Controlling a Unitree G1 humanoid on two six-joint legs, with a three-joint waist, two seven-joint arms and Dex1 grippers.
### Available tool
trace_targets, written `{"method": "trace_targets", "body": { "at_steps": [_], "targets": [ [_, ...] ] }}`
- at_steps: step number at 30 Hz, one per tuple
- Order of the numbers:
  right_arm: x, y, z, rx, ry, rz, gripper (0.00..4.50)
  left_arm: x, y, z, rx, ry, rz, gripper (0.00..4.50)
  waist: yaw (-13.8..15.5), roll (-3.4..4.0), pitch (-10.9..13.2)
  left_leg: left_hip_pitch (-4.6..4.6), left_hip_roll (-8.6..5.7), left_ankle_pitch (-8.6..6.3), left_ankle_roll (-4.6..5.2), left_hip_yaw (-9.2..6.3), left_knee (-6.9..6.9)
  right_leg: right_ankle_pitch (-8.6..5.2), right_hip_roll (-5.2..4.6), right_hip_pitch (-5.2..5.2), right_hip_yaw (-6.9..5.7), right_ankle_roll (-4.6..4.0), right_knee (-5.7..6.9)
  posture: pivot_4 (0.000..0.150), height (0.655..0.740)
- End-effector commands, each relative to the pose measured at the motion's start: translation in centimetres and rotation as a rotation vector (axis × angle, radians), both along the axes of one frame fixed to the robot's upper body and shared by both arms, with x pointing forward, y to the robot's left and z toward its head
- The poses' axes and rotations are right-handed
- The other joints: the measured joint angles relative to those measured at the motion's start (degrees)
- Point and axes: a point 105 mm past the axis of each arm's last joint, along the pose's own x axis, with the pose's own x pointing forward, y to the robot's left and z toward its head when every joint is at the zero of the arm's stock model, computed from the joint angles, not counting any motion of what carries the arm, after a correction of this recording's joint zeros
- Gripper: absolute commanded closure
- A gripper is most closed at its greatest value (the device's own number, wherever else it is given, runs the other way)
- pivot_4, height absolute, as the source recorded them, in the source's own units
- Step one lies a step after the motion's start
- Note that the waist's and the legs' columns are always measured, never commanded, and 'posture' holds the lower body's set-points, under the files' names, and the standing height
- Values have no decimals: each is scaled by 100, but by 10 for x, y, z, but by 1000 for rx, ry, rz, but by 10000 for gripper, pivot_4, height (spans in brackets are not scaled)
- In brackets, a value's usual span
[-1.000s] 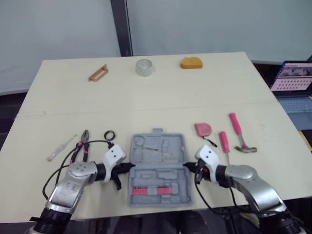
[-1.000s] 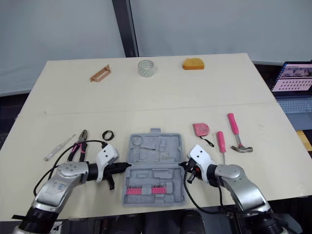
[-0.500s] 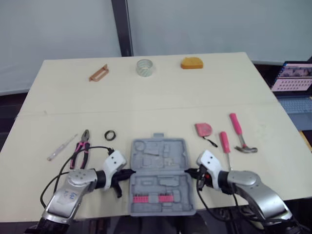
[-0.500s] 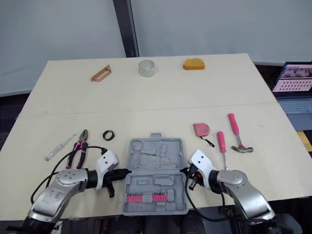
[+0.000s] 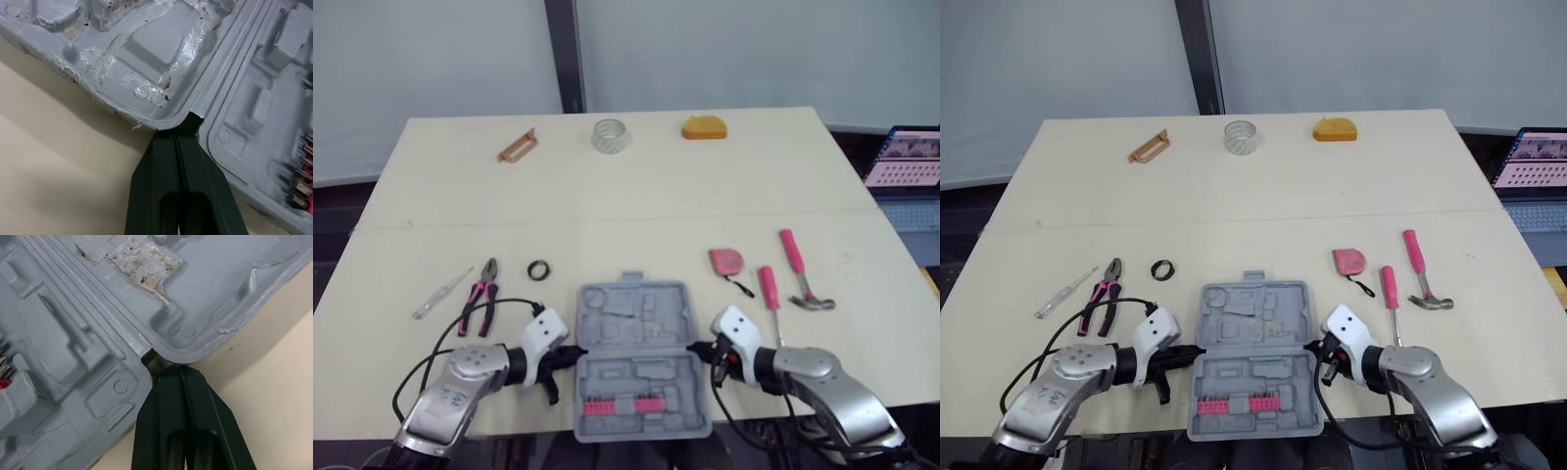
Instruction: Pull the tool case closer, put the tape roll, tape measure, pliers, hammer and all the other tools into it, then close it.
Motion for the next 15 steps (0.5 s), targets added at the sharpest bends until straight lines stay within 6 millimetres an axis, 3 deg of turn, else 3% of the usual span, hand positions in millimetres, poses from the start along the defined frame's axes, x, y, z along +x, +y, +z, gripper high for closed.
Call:
{"method": "trace_targets", "body": {
  "at_steps": [1,15],
  "targets": [
    [-2,4,11,26,-31,18,44252,-10,-7,-1,-21,18,-32,45000,0,0,0,0,0,0,0,0,0,0,0,0,0,0,0,1500,7400],
    [-12,2,9,27,-7,2,44252,-21,-3,-5,-12,45,-42,45000,2,0,0,0,0,0,0,1,0,0,0,0,1,0,-1,1500,7400]
  ]
}}
